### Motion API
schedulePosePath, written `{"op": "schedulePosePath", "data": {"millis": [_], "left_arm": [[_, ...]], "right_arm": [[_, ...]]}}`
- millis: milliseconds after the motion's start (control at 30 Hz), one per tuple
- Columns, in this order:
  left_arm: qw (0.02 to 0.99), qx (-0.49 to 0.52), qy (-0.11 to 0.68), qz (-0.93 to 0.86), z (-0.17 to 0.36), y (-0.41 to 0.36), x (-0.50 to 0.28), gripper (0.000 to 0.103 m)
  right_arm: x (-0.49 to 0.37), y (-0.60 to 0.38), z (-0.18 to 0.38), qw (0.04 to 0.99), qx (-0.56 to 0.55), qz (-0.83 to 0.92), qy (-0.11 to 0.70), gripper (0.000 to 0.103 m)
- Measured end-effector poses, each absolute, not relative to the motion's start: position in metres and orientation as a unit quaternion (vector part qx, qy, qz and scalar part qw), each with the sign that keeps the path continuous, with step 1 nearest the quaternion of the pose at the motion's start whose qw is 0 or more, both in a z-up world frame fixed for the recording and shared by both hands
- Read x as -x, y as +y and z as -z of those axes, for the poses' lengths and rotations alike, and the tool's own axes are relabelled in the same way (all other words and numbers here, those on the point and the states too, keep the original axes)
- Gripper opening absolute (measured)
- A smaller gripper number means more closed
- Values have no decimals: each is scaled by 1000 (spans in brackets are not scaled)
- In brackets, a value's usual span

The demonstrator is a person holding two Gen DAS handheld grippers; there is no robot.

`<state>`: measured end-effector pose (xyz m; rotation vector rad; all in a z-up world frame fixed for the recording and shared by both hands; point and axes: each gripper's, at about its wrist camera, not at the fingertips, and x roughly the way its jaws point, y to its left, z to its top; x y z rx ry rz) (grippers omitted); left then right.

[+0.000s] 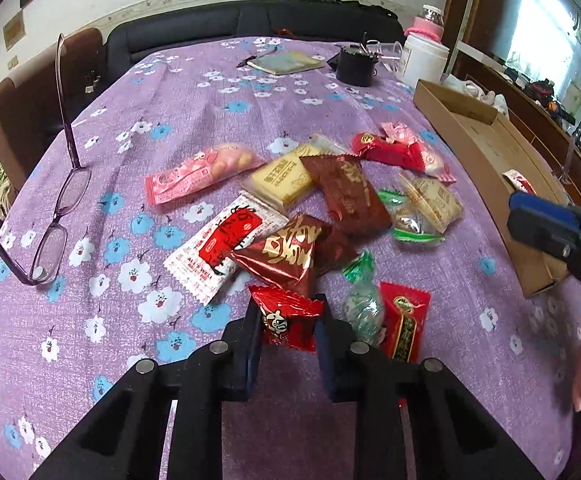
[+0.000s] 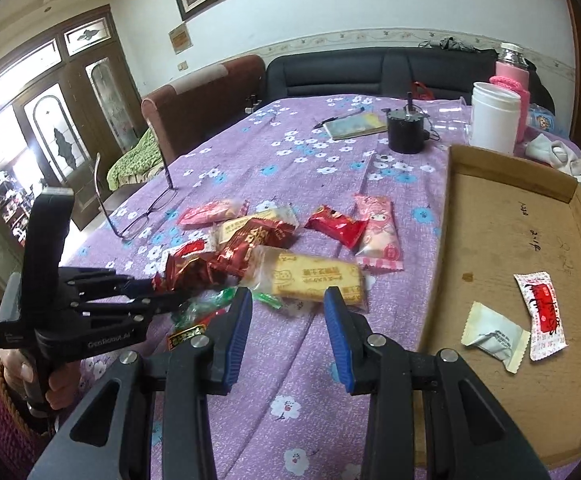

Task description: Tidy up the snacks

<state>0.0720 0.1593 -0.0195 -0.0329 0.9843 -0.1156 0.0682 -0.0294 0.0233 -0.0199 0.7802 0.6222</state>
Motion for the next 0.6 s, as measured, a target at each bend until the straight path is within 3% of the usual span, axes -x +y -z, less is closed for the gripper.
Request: {"op": "schedulePosePath", "data": {"millis": [167, 267, 600], "left_arm": [[883, 40, 464, 49, 16, 170, -73, 24], [890, 72, 447, 50, 8, 180, -71, 24], [900, 83, 425, 46, -3, 185, -64, 24]], "right_arm": [[-68, -19, -15, 866, 22, -315, 388, 36], [-67, -10, -8, 846, 24, -343, 407, 47], [-66, 29, 23, 794, 11, -398, 460, 48]]}}
